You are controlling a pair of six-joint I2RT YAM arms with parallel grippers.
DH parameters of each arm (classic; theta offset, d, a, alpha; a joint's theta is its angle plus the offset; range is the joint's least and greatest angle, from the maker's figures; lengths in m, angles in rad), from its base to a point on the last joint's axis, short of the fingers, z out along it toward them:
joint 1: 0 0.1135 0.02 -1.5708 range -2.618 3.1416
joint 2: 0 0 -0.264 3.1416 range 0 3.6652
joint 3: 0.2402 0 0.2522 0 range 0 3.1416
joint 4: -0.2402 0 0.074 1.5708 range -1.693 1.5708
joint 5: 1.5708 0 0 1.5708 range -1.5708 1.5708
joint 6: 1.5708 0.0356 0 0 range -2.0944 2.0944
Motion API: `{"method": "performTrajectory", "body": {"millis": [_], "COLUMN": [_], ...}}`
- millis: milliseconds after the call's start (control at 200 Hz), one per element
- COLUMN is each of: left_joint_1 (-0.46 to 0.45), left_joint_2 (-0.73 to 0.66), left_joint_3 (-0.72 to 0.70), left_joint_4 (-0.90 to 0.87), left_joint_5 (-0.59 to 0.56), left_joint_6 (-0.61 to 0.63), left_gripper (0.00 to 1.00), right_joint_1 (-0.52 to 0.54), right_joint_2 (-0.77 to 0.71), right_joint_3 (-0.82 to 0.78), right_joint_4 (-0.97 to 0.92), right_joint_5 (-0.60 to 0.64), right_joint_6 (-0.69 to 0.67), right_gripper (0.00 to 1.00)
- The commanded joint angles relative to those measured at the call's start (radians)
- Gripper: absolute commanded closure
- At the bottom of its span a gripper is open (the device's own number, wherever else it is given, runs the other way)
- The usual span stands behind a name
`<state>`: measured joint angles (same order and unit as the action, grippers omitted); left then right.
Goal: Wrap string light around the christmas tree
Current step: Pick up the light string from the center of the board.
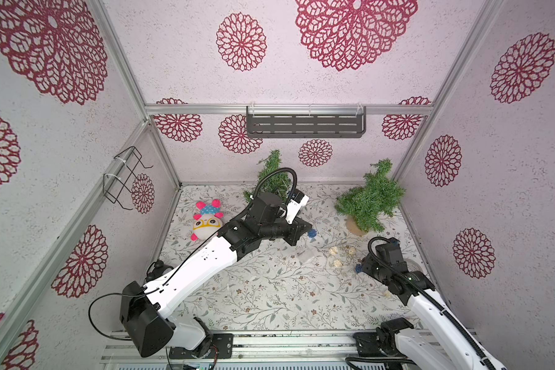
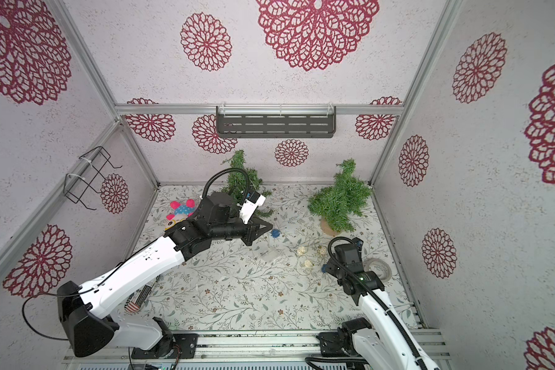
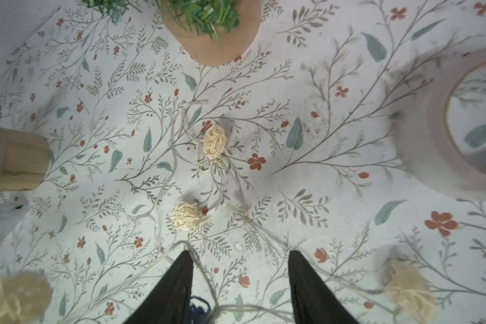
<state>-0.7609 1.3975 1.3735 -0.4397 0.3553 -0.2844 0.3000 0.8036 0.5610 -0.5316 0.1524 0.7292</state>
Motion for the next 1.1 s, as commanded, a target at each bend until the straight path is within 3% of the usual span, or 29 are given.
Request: {"method": "performTrajectory", "body": {"millis": [0, 120, 210, 255, 380, 460, 590, 640, 751, 841, 986, 1096], "left_joint_1": [0.005, 0.014, 0.034, 0.046, 0.072, 0.081, 0.090, 0.099, 0.115, 0.123, 0.123, 0.124], "left_joint_2": [-0.061, -0.103, -0.105, -0.097, -0.067, -0.061, -0.071, -0.075, -0.097, -0.110, -0.114, -0.115], "left_joint_3": [0.114, 0.180, 0.215, 0.226, 0.226, 0.213, 0.197, 0.199, 0.218, 0.251, 0.309, 0.340], "left_joint_4": [-0.107, -0.178, -0.219, -0.235, -0.251, -0.234, -0.205, -0.207, -0.222, -0.255, -0.296, -0.310], "left_joint_5": [-0.033, -0.070, -0.097, -0.106, -0.151, -0.167, -0.174, -0.173, -0.181, -0.191, -0.173, -0.163], "left_joint_6": [0.070, 0.104, 0.114, 0.114, 0.103, 0.089, 0.083, 0.086, 0.094, 0.109, 0.117, 0.117], "left_gripper": [1.00, 1.00, 1.00, 1.00, 1.00, 1.00, 1.00, 1.00, 1.00, 1.00, 1.00, 1.00], "right_joint_1": [0.050, 0.101, 0.106, 0.106, 0.107, 0.108, 0.108, 0.110, 0.111, 0.129, 0.290, 0.374], "right_joint_2": [-0.015, -0.022, -0.048, -0.038, 0.081, 0.145, 0.147, 0.144, 0.093, 0.053, 0.097, 0.173], "right_joint_3": [0.003, -0.014, -0.069, -0.078, 0.070, 0.122, 0.092, 0.095, 0.076, 0.025, -0.009, 0.000], "right_joint_4": [0.046, 0.122, 0.431, 0.539, 0.307, 0.204, 0.270, 0.246, 0.187, 0.236, 0.326, 0.397], "right_joint_5": [-0.019, -0.038, -0.355, -0.414, -0.322, -0.327, -0.479, -0.437, -0.209, -0.127, 0.066, 0.131], "right_joint_6": [-0.026, -0.051, -0.046, 0.029, -0.011, -0.068, -0.070, -0.071, -0.149, -0.226, -0.376, -0.482], "right_gripper": [0.33, 0.30, 0.26, 0.19, 0.17, 0.16, 0.17, 0.18, 0.23, 0.29, 0.33, 0.32]}}
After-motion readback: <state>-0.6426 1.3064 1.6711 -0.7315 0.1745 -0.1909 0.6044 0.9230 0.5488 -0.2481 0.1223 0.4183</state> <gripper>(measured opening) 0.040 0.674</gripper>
